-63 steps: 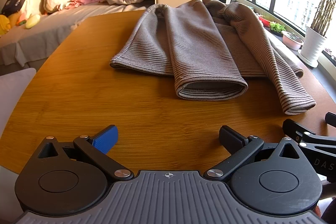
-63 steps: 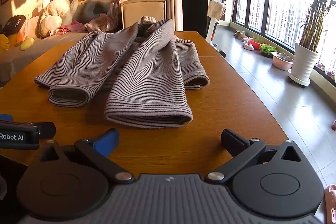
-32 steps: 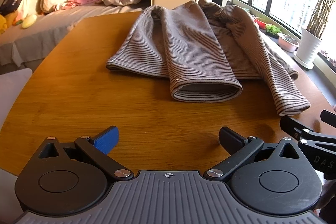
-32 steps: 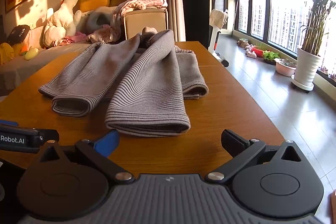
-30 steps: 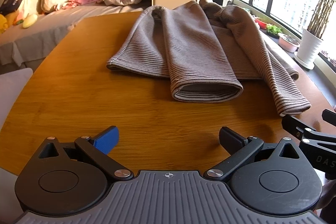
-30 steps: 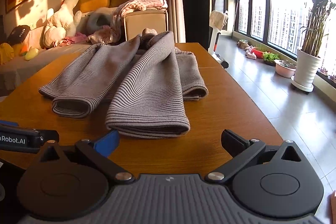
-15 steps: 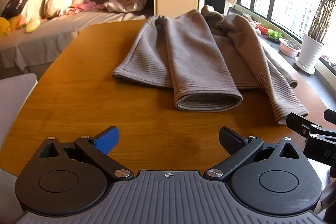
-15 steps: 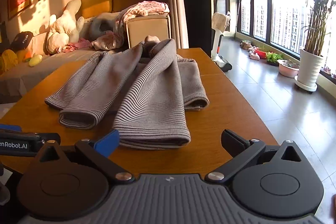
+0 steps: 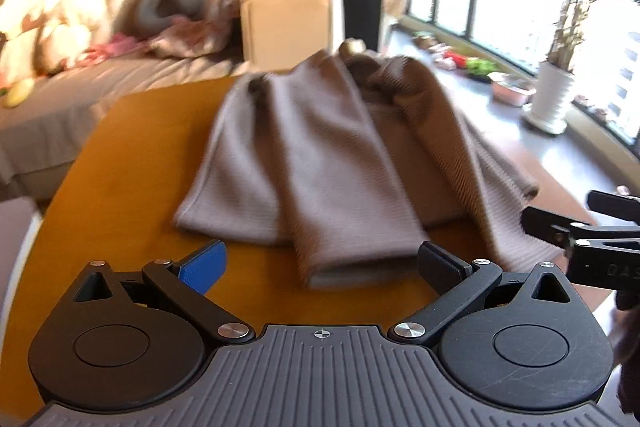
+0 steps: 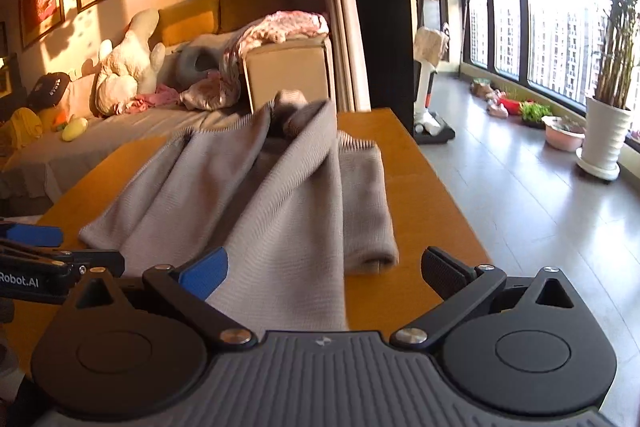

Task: Fold clothes
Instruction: 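Grasp a sweater sleeve cuff with the right gripper while the left gripper grasps the other cuff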

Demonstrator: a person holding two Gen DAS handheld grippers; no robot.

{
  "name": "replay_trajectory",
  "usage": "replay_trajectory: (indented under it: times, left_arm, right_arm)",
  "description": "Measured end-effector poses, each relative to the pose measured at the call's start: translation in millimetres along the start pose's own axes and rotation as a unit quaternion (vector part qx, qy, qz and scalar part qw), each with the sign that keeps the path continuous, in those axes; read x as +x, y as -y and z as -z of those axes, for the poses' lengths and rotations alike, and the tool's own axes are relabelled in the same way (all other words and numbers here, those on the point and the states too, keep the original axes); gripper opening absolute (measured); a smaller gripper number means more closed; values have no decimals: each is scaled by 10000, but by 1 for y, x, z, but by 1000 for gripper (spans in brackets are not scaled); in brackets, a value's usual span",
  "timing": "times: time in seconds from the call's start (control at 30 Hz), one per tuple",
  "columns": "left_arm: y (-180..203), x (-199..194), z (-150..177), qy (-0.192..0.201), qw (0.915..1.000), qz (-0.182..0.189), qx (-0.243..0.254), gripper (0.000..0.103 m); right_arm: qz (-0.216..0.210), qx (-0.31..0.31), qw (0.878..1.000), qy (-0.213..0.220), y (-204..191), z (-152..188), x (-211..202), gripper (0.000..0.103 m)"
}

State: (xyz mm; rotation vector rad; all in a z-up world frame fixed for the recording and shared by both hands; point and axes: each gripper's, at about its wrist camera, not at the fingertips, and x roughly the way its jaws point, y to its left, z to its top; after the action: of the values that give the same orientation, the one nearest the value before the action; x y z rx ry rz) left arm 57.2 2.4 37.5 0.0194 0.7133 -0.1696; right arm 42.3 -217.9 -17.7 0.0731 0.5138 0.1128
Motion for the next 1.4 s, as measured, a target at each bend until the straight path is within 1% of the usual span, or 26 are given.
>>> replay_trajectory:
  times: [0.03,0.1,0.17,0.23,0.27,0.3,0.33,0.4,0.43,0.47,0.53,0.67,0.73,0.8,0.83,0.9,0.93,0.97,1.0,1.03,1.07,1.13,1.2,1.3,1.4]
  left_arm:
    - [-3,5,-7,72,9999,123,-16,103]
    - [-9,23,-21,73,9997,234,-35,103]
    - [-14,44,-34,-9,9995,299,-67,103]
    - [-22,63,-45,-133,9989,391,-232,103]
    - [-27,71,-50,-192,9984,440,-315,103]
    - [-31,76,-55,-227,9977,503,-392,103]
    - [-34,83,-59,-271,9971,555,-447,103]
    - [-41,96,-70,-320,9964,601,-499,101]
    - [-44,101,-75,-345,9960,620,-541,98]
    - [-48,108,-80,-387,9956,631,-578,89]
    - [-55,122,-91,-468,9939,695,-710,80]
    - [-72,154,-110,-719,9882,706,-1156,84]
    - [-74,167,-119,-714,9877,737,-1182,85]
    - [-72,178,-127,-695,9878,791,-1148,84]
    - [-70,184,-131,-696,9874,870,-1126,79]
    - [-64,191,-137,-682,9880,896,-1058,59]
    - [-61,192,-140,-677,9886,890,-1013,30]
    - [-61,191,-142,-644,9885,917,-1018,18]
    - [-65,187,-144,-557,9876,981,-1091,16]
    - [-70,179,-147,-412,9864,1044,-1205,13]
    - [-78,169,-149,-224,9852,1059,-1330,12]
    - [-99,144,-154,218,9821,944,-1613,9]
    - [-124,119,-155,503,9775,829,-1875,9]
    - [-153,86,-149,680,9748,592,-2040,9]
    - [-180,62,-140,612,9699,632,-2272,9]
  right_arm:
    - [-14,-26,10000,40,1,-7,6,103]
    - [-45,-97,9999,100,2,-21,23,103]
    - [-126,-145,9997,130,1,-36,40,98]
    - [-307,-147,9994,41,0,-50,57,85]
    - [-426,-141,9990,-7,0,-56,65,80]
    - [-523,-184,9984,-70,-1,-62,74,67]
    - [-617,-233,9977,-135,-3,-68,83,49]
    - [-667,-363,9967,-275,-5,-81,104,33]
    - [-665,-414,9964,-334,-6,-86,114,33]
    - [-603,-455,9966,-337,-7,-92,123,33]
    - [-468,-536,9969,-331,-7,-105,142,33]
    - [-238,-339,9984,-372,4,-128,181,33]
    - [-182,-266,9986,-425,9,-136,199,33]
    - [-198,-183,9981,-551,13,-139,216,33]
    - [-250,-176,9974,-651,13,-137,223,33]
    - [-316,-217,9959,-815,11,-133,234,33]
    - [-337,-284,9955,-842,9,-130,237,33]
    - [-393,-317,9953,-825,8,-130,236,31]
    - [-454,-346,9951,-805,6,-130,234,21]
    - [-605,-354,9943,-799,6,-129,229,12]
    - [-765,-361,9932,-794,5,-129,224,11]
    - [-983,-494,9906,-808,1,-126,208,6]
    - [-1196,-632,9874,-822,-3,-122,193,6]
    - [-1406,-678,9844,-813,-3,-117,166,5]
    - [-1404,-617,9863,-609,1,-128,146,5]
